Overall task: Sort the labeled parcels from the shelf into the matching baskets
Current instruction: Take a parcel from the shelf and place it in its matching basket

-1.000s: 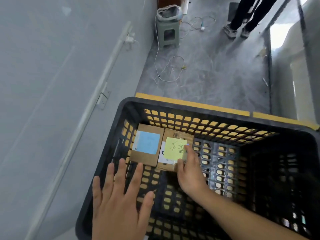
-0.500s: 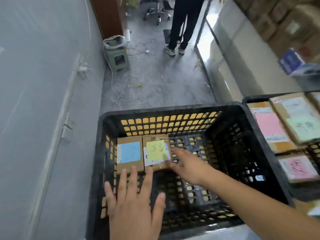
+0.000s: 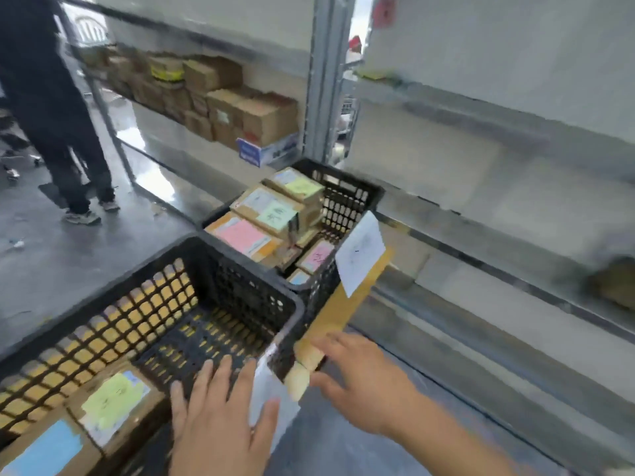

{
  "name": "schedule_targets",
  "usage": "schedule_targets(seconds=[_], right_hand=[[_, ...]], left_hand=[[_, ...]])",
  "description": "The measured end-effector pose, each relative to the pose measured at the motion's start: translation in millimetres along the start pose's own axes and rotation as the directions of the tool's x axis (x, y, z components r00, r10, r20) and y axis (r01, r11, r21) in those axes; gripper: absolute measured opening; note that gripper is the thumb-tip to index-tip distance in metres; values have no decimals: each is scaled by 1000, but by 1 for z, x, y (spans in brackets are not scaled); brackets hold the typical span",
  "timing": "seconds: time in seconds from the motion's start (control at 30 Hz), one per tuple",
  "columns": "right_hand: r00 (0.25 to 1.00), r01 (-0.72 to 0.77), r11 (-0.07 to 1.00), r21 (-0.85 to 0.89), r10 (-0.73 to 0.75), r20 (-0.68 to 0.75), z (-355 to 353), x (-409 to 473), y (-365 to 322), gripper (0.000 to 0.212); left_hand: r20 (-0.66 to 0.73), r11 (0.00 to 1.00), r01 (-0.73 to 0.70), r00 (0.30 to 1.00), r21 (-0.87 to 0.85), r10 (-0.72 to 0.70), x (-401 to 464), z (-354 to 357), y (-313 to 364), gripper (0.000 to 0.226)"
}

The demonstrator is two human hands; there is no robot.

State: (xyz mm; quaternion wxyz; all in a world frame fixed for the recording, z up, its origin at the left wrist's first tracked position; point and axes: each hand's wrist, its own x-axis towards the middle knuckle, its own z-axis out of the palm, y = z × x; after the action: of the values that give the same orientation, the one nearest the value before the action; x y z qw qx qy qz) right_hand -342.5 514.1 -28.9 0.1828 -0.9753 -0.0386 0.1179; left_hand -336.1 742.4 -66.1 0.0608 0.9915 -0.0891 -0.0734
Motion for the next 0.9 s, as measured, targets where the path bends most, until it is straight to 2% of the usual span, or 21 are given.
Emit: schedule_targets(seconds=[0.1,0.2,0.3,0.37,0.43,0.6,0.9], right_hand=[[986,-146,988,44,149,-69,-17,-48,59,62],[948,-272,957,98,284,-143,-35,-94,120,63],[890,-395,908,140,416,-189,-47,-141,193,67],[845,-462,871,166,489,-216,-55,-174,243,68],[807,-506,841,190,540,-238,-65,-203,287,67],[716,-600,759,253,651,-252,-88,-268,382,66],[554,-672,601,433,796,-245,-112,-323,500,65]], left_hand=[[100,982,-185,978,30,182,12,-2,67,62],[137,943,-331,936,25,325,22,7,144,67],[144,891,-453,882,6,448,30,6,235,87],[76,865,-501,864,27,498,35,9,302,112],[139,842,-540,833,-7,536,33,12,364,124],[89,746,-659,741,-92,666,28,33,490,94],[98,608,-788,600,-98,794,44,60,648,90]])
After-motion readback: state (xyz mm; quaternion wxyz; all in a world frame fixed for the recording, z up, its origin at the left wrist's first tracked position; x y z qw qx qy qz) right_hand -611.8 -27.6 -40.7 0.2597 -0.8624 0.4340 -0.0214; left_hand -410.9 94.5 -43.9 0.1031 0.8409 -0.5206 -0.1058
